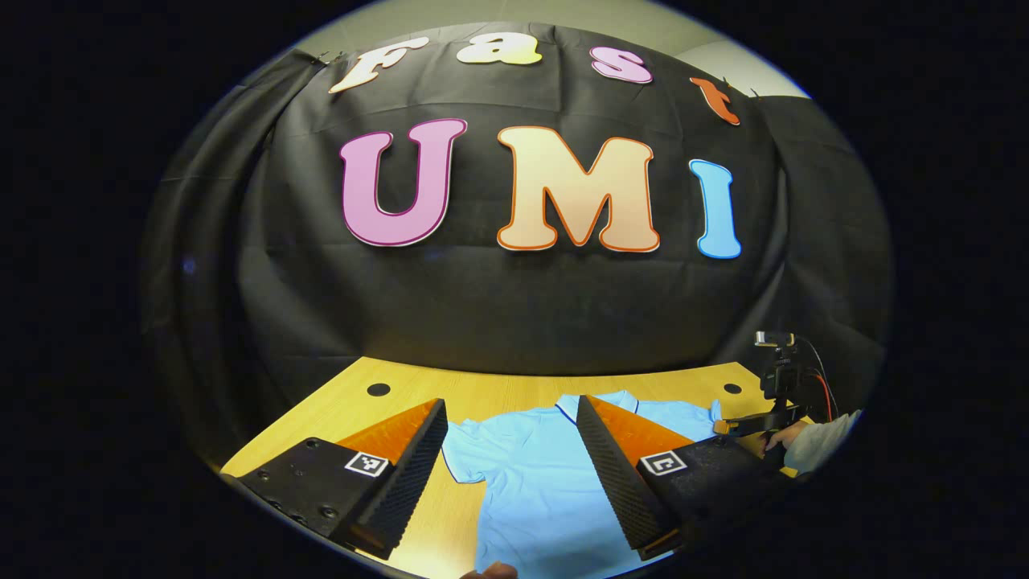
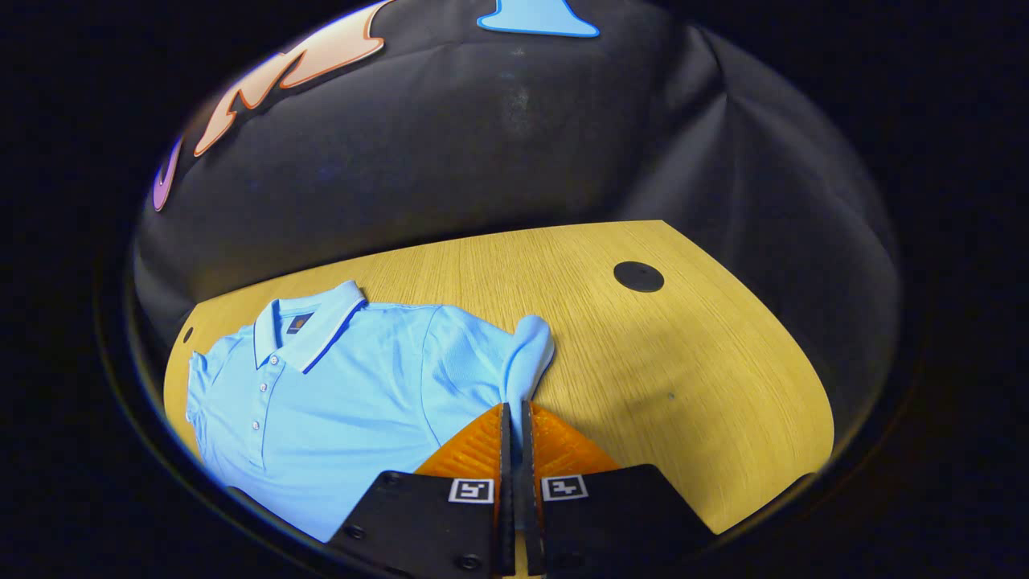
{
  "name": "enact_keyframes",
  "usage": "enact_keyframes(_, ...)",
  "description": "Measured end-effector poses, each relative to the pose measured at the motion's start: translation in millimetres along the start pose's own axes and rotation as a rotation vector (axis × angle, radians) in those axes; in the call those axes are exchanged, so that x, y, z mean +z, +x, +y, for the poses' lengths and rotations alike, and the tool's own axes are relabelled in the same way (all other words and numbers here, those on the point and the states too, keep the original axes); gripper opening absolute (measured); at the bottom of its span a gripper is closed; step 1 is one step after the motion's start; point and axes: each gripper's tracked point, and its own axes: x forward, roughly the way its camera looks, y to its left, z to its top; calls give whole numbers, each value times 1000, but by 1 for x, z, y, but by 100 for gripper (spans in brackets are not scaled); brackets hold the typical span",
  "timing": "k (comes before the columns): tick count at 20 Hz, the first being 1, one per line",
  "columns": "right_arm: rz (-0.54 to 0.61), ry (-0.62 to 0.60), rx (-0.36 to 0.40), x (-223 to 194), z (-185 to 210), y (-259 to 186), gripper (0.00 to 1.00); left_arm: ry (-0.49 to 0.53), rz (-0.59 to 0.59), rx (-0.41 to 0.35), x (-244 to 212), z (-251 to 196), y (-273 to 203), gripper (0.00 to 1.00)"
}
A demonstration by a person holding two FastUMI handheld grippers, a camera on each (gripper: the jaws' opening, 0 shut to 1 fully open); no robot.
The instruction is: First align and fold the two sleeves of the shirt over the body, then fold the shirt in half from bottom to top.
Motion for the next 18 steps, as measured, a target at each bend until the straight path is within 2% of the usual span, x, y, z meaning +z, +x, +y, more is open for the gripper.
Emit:
enact_keyframes(1, 1, 1, 11, 1, 3, -7, 2, -3, 4, 3, -3, 2, -2, 97)
enact_keyframes(3, -32, 2, 36, 12, 13, -16, 2, -6, 2, 13, -2, 6, -2, 97)
enact_keyframes(5, -81, 25, 82, 30, 31, -27, 0, -8, -2, 22, -2, 10, -2, 98)
enact_keyframes(8, -113, 73, 159, 45, 66, -42, 2, -10, 2, 29, -5, 12, -4, 97)
enact_keyframes(12, -89, 113, 256, 34, 119, -48, 2, -6, 11, 34, -10, 16, -5, 97)
enact_keyframes(18, -7, 138, 327, -2, 174, -41, 3, -13, 36, 50, -21, 27, 0, 97)
